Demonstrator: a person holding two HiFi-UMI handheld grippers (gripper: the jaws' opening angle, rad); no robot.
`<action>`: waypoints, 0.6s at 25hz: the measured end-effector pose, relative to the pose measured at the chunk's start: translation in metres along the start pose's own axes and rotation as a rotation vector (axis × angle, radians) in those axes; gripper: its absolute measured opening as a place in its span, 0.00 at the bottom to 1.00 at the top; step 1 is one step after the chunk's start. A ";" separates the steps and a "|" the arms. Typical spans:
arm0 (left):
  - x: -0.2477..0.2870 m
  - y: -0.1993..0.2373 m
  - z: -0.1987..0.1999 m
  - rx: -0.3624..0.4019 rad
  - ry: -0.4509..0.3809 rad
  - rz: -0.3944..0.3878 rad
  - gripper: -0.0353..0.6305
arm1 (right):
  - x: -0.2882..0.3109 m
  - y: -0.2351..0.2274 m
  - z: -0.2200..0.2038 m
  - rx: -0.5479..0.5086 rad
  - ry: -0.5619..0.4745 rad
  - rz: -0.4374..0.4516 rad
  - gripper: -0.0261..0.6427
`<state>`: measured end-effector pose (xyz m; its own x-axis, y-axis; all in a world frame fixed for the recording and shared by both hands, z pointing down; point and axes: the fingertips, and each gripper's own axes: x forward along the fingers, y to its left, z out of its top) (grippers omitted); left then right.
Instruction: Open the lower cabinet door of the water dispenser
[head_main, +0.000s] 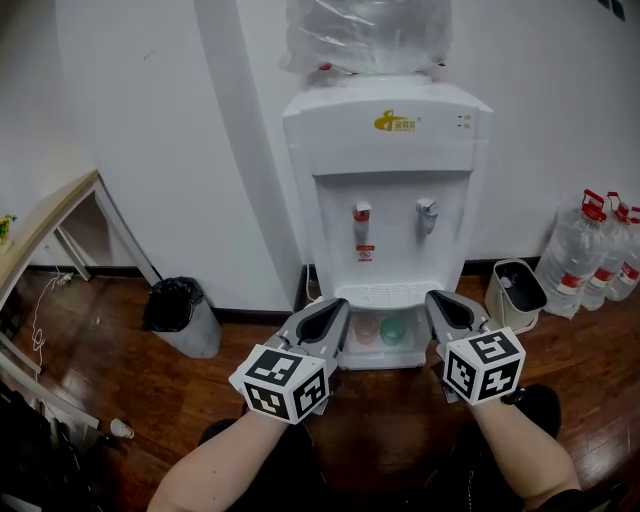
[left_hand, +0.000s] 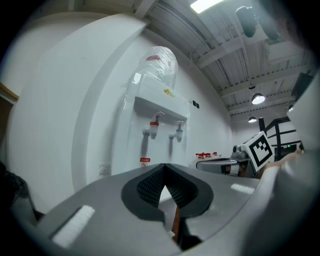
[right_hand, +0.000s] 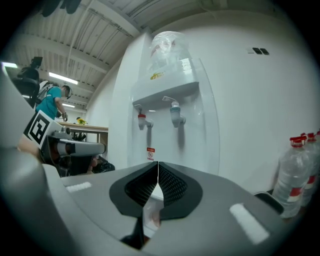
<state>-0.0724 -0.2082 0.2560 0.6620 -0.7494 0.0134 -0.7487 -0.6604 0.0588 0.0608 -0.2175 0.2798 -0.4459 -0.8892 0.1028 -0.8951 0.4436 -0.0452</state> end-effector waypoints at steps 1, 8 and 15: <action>0.001 -0.001 0.002 -0.007 -0.002 -0.002 0.08 | 0.002 0.000 -0.001 0.007 0.000 0.001 0.04; -0.004 -0.024 0.018 -0.042 -0.032 -0.037 0.08 | 0.003 0.017 0.008 0.075 -0.041 0.061 0.04; -0.004 -0.025 0.014 0.079 -0.046 -0.020 0.09 | 0.003 0.024 0.018 0.057 -0.073 0.093 0.04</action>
<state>-0.0569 -0.1890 0.2409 0.6758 -0.7364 -0.0330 -0.7371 -0.6755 -0.0205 0.0375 -0.2117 0.2612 -0.5245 -0.8511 0.0231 -0.8477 0.5195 -0.1076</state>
